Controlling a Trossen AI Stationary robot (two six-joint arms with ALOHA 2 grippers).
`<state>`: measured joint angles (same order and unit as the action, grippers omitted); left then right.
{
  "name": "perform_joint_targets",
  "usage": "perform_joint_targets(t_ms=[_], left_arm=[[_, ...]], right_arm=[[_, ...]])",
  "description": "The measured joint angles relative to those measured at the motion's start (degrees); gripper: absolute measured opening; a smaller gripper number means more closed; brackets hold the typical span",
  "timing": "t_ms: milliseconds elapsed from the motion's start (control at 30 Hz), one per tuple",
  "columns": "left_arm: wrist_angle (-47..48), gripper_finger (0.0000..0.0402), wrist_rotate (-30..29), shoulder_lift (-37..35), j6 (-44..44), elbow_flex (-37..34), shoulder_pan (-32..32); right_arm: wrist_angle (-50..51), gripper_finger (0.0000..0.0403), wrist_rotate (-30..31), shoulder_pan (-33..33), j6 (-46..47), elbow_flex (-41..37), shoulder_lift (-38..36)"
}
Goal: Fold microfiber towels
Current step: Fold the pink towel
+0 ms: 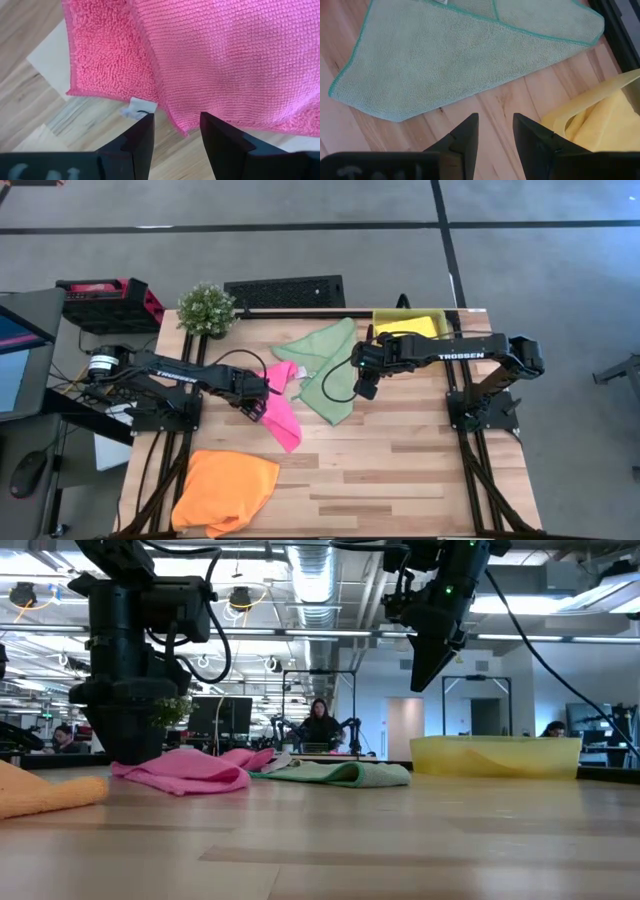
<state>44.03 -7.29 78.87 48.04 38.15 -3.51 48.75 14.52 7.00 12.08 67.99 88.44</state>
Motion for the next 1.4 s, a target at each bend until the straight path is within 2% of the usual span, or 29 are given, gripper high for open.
perform_joint_targets(t_ms=[800, 1000, 1167, 1400], left_arm=[[-1.87, 0.0153, 0.10, 0.00, 1.31, -1.33, 0.00], [-6.85, 0.0151, 1.46, 0.04, 0.12, -2.58, 0.57], [-7.28, 0.0112, 1.55, 0.04, -0.82, -2.60, 0.57], [-7.05, 0.0013, 2.02, 0.02, -2.57, -2.58, 0.59]], right_arm=[[0.00, 0.0145, 0.04, -0.01, -0.02, 0.00, 0.00], [0.02, 0.0145, 0.04, -0.01, -0.04, 0.00, 0.00], [0.00, 0.0145, 0.04, 0.00, -0.04, 0.00, 0.02], [0.02, 0.0145, 0.04, -0.17, -0.02, 0.00, 0.02]])
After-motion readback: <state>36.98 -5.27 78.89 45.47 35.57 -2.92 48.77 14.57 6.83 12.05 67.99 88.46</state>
